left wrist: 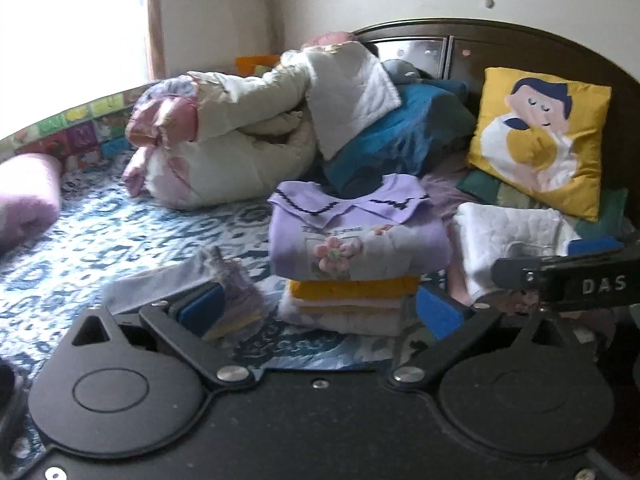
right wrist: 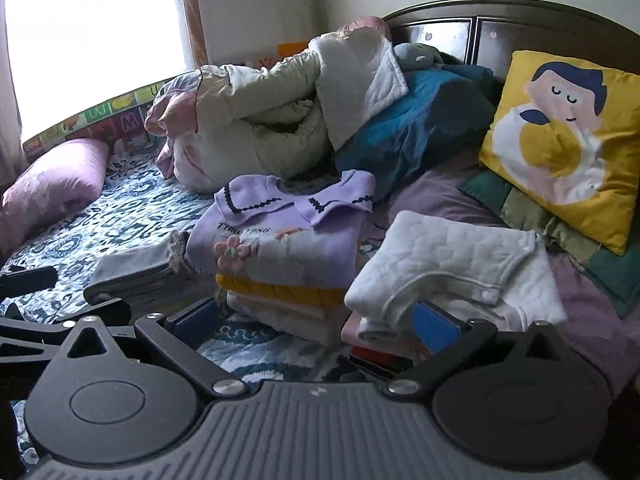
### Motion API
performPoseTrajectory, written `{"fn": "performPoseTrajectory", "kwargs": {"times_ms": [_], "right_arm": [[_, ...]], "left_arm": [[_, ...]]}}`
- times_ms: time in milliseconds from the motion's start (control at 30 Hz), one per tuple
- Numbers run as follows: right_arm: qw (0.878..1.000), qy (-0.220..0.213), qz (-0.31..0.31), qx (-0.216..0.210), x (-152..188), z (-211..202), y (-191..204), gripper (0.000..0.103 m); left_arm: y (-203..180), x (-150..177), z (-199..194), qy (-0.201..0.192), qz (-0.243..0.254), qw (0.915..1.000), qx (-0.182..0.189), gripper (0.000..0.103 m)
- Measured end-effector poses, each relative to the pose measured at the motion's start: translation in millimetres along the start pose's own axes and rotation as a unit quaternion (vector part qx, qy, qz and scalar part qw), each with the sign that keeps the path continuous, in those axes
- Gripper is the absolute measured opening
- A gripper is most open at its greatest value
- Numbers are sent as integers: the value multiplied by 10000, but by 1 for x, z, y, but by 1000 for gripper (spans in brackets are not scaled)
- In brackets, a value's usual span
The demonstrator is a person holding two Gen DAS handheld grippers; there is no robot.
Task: Fold clothes
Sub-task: 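Open both grippers and pull them back from the stacked hoodie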
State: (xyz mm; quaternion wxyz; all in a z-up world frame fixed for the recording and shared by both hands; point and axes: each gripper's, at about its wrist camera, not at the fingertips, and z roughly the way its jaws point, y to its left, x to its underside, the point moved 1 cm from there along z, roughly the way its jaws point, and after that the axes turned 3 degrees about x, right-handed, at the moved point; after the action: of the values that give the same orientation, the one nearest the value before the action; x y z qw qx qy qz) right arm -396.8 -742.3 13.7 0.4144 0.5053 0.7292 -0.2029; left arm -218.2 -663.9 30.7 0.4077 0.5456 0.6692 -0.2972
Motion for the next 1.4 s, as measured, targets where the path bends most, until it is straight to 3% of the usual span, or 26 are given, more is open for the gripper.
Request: {"fn": "performPoseTrajectory", "kwargs": {"times_ms": [233,500,867,1400], "right_arm": [[9997,194,-92,110,5,0,7,103],[9984,516,-170,144,8,16,13,103],[9977,634,-135,209,5,42,13,103],[9978,632,-59,170,-2,56,11,103]], "left_arm": [[4,1,-6,122,-468,9987,-169,103],[-1,0,0,113,-317,9989,-314,103],[3,1,23,215,-106,9990,-388,103],[6,-5,34,172,-261,9993,-205,103]]}}
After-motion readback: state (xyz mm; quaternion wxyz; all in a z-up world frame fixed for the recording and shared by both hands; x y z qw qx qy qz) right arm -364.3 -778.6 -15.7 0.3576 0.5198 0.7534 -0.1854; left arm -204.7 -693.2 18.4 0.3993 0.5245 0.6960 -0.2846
